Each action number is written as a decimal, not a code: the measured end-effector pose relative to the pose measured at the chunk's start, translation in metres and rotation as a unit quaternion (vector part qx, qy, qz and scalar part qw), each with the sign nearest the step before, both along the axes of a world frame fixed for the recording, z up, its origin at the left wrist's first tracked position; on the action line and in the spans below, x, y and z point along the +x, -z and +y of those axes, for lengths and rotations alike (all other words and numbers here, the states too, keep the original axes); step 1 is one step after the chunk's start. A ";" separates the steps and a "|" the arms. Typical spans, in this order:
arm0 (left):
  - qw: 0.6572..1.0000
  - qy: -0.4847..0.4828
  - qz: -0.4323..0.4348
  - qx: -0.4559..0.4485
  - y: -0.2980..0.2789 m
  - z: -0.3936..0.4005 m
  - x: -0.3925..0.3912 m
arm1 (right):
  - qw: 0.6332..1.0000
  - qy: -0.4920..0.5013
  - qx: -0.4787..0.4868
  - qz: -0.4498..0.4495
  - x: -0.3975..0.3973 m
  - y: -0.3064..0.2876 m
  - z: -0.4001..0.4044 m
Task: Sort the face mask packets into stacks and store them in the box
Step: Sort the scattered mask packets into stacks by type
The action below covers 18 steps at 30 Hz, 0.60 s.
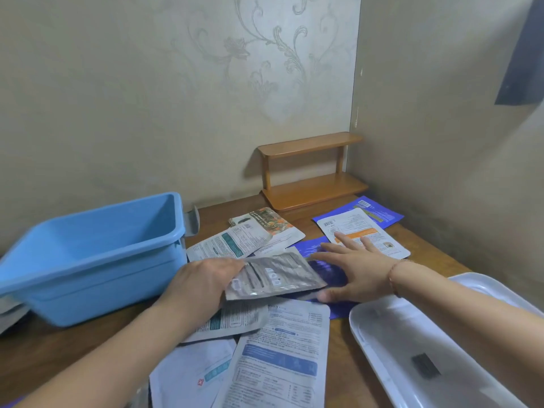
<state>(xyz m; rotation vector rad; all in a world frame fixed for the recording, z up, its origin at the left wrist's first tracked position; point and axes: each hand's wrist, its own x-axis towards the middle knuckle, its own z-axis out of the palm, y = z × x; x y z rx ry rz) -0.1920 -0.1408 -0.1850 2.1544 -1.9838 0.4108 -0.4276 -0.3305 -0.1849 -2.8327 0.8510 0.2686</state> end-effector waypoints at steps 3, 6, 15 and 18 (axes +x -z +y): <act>0.995 -0.047 0.054 0.067 0.009 0.006 0.006 | 0.999 0.009 -0.006 0.038 0.012 0.003 -0.006; 0.987 -0.041 0.149 0.053 0.013 0.005 0.008 | 0.998 0.018 -0.008 0.057 0.015 0.005 -0.018; 0.961 -0.074 0.126 0.236 0.020 -0.024 0.002 | 0.999 -0.028 -0.031 -0.017 0.008 -0.011 -0.019; 0.964 -0.052 0.120 0.231 0.019 -0.033 0.002 | 0.992 -0.107 -0.014 -0.063 0.016 -0.009 -0.007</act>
